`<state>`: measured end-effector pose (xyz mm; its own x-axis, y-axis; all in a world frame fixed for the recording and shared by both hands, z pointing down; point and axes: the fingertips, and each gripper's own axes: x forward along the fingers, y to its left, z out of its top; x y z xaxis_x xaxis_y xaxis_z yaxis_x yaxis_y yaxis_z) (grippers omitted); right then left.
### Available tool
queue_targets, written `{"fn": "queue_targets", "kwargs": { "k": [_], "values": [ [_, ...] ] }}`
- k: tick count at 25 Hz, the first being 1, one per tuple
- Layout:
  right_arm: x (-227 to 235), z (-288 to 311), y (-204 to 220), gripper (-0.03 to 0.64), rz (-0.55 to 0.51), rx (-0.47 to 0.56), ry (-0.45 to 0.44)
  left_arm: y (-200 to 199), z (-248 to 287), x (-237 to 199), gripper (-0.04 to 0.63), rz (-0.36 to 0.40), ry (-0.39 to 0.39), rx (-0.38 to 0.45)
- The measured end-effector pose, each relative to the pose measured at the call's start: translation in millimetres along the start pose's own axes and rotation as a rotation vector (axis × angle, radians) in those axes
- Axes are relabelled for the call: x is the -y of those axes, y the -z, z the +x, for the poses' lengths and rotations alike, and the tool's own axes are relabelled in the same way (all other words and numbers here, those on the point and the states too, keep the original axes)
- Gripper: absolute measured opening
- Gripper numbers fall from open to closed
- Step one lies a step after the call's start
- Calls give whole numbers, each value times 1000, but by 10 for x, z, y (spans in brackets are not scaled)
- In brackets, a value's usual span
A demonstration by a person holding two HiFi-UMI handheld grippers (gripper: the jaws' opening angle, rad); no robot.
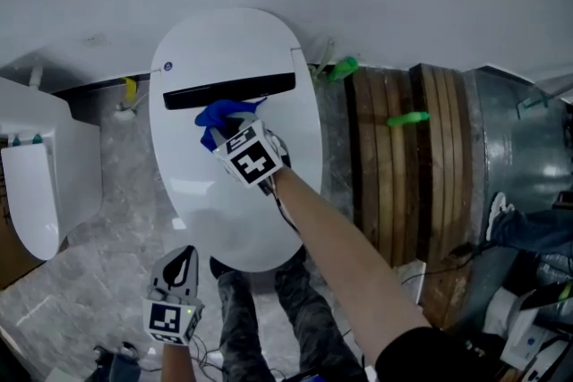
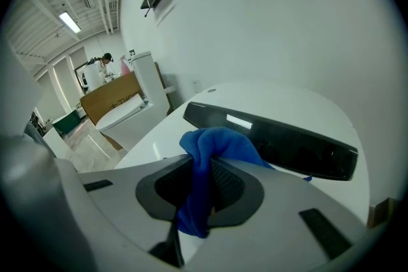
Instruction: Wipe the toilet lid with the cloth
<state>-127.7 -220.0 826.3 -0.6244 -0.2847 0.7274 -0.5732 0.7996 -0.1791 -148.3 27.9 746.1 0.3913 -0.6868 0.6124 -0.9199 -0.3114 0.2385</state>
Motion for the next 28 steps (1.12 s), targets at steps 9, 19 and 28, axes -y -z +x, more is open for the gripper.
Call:
{"fn": "queue_targets", "kwargs": {
  "k": [9, 19, 28],
  "values": [
    [-691, -16, 346, 66, -74, -18, -79, 184, -115, -156, 11, 7, -4, 7],
    [-1279, -430, 1180, 67, -54, -68, -184, 183, 20, 59, 11, 46, 42, 13],
    [-1226, -806, 1694, 67, -59, -128, -208, 251, 127, 299, 11, 64, 61, -1]
  ]
}}
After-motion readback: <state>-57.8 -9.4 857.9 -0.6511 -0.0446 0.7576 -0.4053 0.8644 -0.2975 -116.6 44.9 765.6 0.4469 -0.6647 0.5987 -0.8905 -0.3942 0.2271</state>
